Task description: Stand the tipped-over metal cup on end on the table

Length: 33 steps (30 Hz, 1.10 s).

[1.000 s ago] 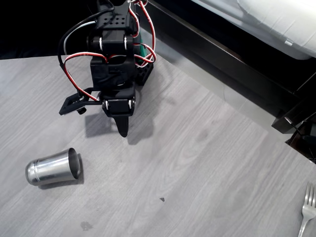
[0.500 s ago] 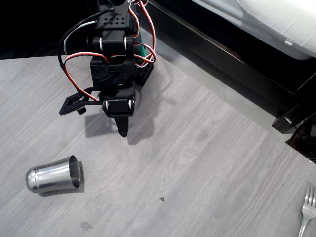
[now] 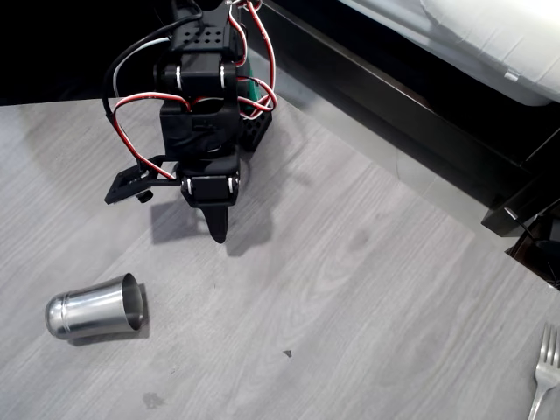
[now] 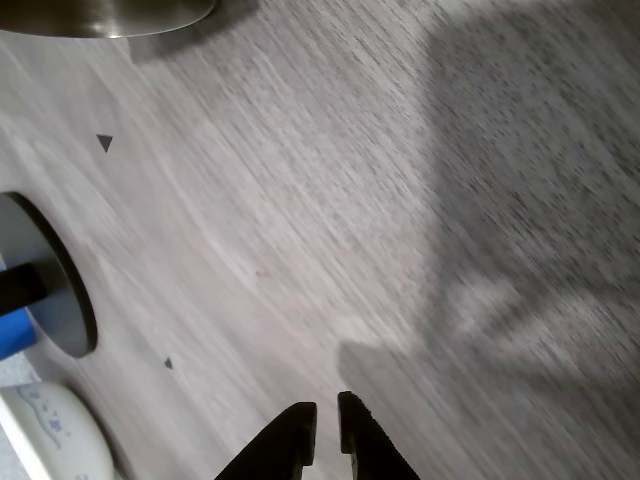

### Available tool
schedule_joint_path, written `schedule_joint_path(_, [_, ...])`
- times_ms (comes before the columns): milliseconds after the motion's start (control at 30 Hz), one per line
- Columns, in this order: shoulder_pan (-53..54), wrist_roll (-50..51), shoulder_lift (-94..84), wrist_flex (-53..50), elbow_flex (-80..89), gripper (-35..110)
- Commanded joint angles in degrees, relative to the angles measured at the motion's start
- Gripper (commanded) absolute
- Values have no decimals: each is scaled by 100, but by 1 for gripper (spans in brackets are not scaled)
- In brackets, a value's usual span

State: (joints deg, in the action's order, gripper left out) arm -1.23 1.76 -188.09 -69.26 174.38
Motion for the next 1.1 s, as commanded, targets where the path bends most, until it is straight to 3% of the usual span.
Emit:
schedule_joint_path(0, [53, 9, -158, -18, -35, 0])
schedule_joint_path(867, [-264, -79, -158, -26, -35, 0])
schedule_joint_path(1067, [589, -422, -149, 334, -132, 0])
